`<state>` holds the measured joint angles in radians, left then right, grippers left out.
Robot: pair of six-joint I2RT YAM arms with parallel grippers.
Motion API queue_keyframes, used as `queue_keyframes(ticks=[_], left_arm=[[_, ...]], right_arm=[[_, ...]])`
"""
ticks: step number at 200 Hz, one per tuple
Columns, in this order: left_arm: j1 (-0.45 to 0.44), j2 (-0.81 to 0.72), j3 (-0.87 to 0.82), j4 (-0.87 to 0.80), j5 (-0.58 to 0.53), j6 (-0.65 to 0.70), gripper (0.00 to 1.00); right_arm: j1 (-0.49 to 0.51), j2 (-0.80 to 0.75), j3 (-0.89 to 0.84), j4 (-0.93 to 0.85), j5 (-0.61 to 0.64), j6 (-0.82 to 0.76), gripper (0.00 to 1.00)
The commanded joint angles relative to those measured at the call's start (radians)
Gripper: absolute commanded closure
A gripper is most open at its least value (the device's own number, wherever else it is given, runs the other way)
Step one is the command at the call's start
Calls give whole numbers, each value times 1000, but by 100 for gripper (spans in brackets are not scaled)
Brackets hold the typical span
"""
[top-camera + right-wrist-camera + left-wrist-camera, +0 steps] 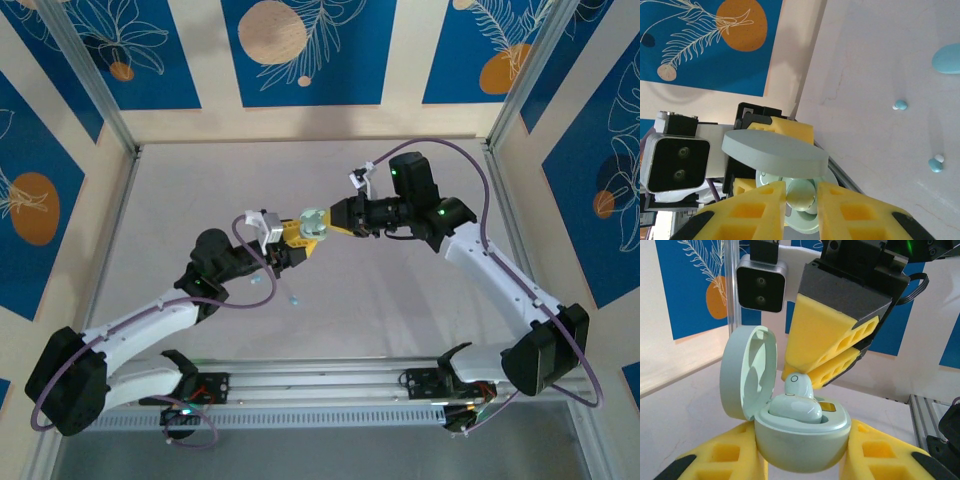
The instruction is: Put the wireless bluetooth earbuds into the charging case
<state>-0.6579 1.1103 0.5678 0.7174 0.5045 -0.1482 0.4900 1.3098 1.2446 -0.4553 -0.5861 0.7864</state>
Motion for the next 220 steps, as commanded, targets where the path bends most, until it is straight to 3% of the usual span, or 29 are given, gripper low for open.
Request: queue_keyframes(ticks=[1,95,133,160,220], left_arm=[[-14,-9,33,51,25,-5,73],[-13,-6,27,67,22,-11,73],[-13,-13,22,58,1,-3,73],[-13,-13,18,59,-15,6,73],[-17,-9,12,72,-72,32,74]], right_arm=[[5,12,38,14,0,13,75],[5,21,56,-13,-10,-6,75],[-1,-14,67,-58,51,-3,63],[9,-22,99,-135,140,14,54],[112,-21,192,-304,460,101,55]])
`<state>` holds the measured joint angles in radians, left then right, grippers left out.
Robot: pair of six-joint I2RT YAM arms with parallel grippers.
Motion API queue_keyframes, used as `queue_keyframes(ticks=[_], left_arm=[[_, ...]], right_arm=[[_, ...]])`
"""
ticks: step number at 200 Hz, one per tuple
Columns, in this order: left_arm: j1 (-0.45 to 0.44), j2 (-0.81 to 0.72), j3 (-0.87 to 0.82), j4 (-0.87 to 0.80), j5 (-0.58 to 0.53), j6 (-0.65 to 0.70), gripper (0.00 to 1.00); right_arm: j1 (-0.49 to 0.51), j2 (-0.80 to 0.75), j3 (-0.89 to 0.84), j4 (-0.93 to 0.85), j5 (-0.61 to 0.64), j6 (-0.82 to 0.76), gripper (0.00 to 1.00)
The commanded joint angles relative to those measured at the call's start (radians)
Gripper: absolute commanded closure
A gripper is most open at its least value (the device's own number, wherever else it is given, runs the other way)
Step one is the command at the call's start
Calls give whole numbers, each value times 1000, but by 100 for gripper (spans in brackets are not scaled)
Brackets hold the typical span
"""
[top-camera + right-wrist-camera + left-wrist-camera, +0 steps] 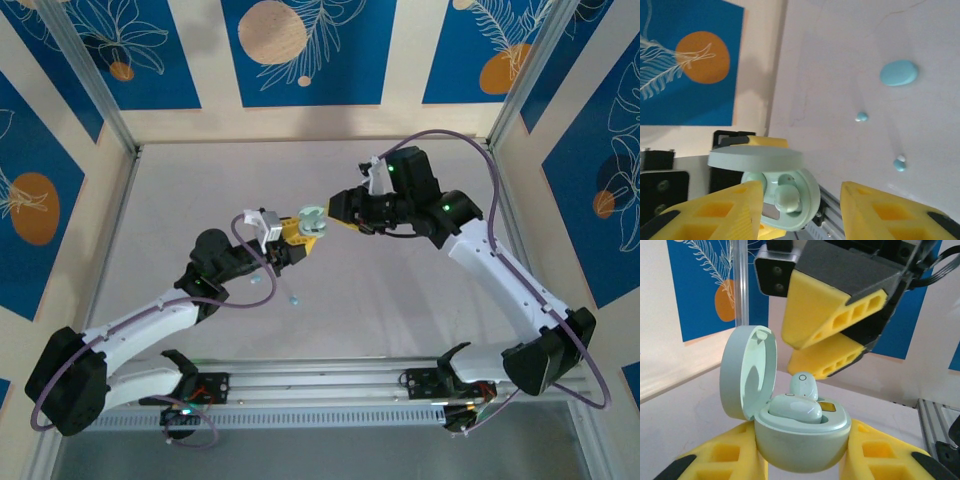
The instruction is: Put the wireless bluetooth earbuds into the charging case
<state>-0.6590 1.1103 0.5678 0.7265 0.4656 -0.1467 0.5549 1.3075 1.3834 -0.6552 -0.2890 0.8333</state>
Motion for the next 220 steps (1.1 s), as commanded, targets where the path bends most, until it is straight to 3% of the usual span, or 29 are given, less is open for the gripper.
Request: queue_keyframes(ticks=[1,62,220], left_arm=[[-16,-9,12,62,-35,31,74],[-25,-7,16,54,-55,54,74],[-28,-3,23,61,-47,52,74]], right_arm=[[48,-19,55,-106,167,56,55],[123,13,82,-67,246,134,58],[210,131,235,-194,390,48,77]])
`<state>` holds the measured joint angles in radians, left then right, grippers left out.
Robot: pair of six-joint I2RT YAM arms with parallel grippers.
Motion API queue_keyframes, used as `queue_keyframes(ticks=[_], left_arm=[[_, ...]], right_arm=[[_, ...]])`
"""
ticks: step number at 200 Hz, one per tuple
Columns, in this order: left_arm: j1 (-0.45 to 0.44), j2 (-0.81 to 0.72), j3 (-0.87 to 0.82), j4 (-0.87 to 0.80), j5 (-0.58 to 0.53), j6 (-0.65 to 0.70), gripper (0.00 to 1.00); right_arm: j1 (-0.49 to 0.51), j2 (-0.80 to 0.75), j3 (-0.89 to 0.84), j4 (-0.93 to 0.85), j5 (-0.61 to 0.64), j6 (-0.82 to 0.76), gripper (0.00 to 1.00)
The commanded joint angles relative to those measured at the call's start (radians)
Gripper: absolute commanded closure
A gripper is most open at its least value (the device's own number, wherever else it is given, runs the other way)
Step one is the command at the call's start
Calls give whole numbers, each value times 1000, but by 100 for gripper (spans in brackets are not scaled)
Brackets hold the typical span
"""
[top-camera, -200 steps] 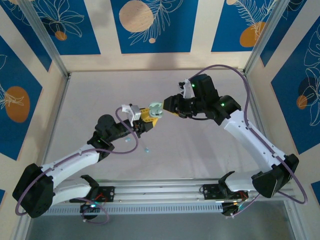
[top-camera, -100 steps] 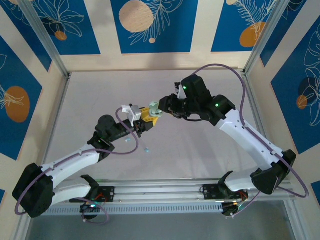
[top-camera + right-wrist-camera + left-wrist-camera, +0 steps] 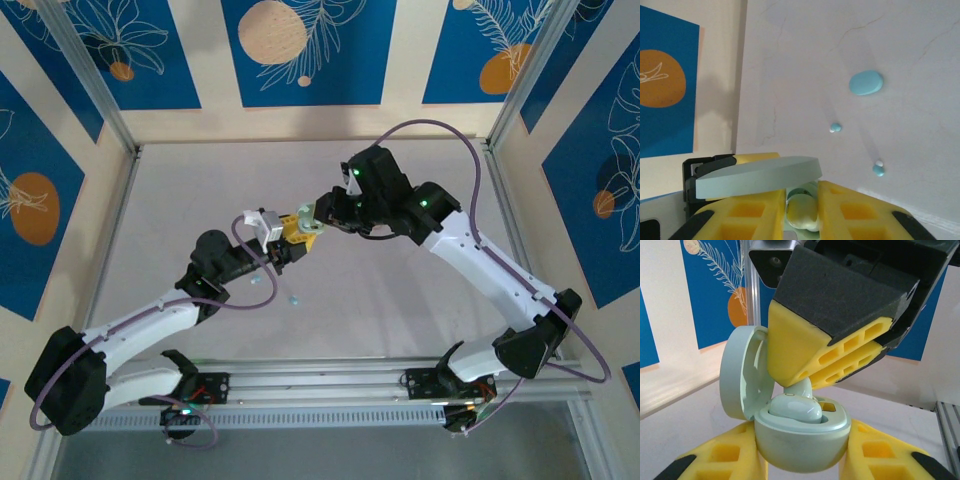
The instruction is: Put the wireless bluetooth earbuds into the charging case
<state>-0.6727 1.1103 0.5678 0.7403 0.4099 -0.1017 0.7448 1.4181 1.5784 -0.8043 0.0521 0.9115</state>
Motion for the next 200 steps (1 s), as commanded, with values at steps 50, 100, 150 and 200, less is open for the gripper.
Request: queue_keyframes(ticks=[50,100,150,200], left_arm=[[-14,1,26,60,9,-3,74],[-14,-13,14,67,5,-4,74],[-14,-24,6,82,43,-9,74],[-12,-17,16,111,90,-44,74]], right_arm=[[34,45,60,-59,55,-57,76],[7,11,11,1,-23,-117,81],[-97,-48,-90,112,-311,-225,82],[-154,-70,-113,138,-477,-332,82]])
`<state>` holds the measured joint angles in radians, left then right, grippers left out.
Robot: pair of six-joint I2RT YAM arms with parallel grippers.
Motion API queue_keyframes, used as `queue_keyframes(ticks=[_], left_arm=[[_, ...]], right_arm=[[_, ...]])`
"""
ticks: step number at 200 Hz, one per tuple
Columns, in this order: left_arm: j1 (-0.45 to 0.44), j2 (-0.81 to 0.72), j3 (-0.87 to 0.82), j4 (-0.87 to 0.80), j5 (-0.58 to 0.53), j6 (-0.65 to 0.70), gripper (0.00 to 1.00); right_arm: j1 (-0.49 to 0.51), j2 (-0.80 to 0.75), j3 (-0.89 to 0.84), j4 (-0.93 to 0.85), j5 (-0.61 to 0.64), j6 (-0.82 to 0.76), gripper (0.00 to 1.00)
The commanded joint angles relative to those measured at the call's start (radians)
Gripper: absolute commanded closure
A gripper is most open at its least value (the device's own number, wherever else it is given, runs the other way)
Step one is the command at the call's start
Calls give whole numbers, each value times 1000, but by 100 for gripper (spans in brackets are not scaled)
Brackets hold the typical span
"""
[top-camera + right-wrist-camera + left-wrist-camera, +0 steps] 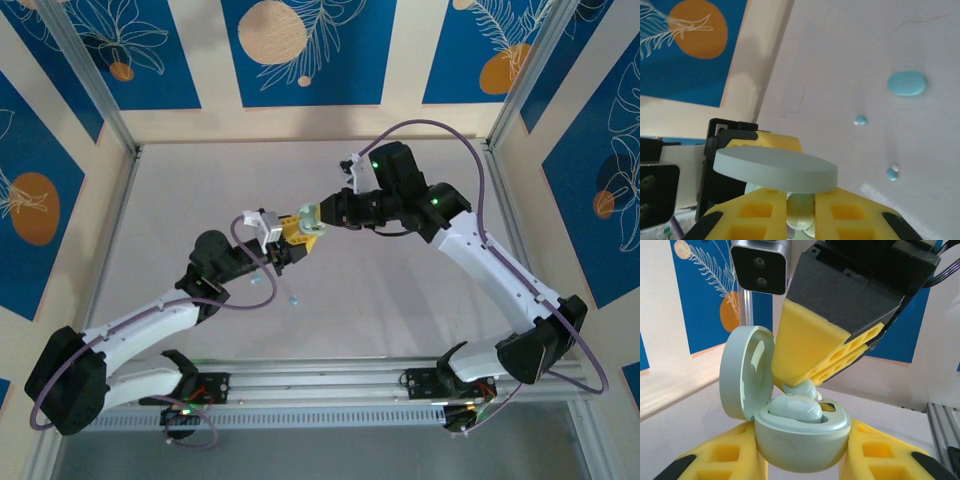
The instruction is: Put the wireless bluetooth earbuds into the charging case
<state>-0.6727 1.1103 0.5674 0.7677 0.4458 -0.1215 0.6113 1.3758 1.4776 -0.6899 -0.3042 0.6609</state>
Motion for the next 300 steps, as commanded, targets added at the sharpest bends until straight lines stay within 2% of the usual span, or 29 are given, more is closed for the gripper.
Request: queue_keyframes(ticks=[1,24,51,152,200,262,282,300], left_arm=[[-13,-17,17,84,55,-25,74],[-13,-12,25,87,76,-39,74],[-13,-10,26,105,90,-61,73],[-13,5,25,130,72,-76,73],[-13,3,21,121,66,-68,73],[-13,1,25,91,63,-49,73],[-13,2,25,77,72,-40,73],[-13,3,27,65,83,-28,73]], right_arm=[[-22,-28,-12,24,-123,-82,82],[-45,-29,-17,42,-182,-101,81],[-50,-27,-16,37,-185,-128,78],[-21,-35,34,-17,-63,-106,63],[-18,-67,56,-46,23,-77,53],[-21,-122,45,-7,37,-75,51],[-50,-150,28,21,76,-43,49],[-104,-121,48,6,38,9,48]])
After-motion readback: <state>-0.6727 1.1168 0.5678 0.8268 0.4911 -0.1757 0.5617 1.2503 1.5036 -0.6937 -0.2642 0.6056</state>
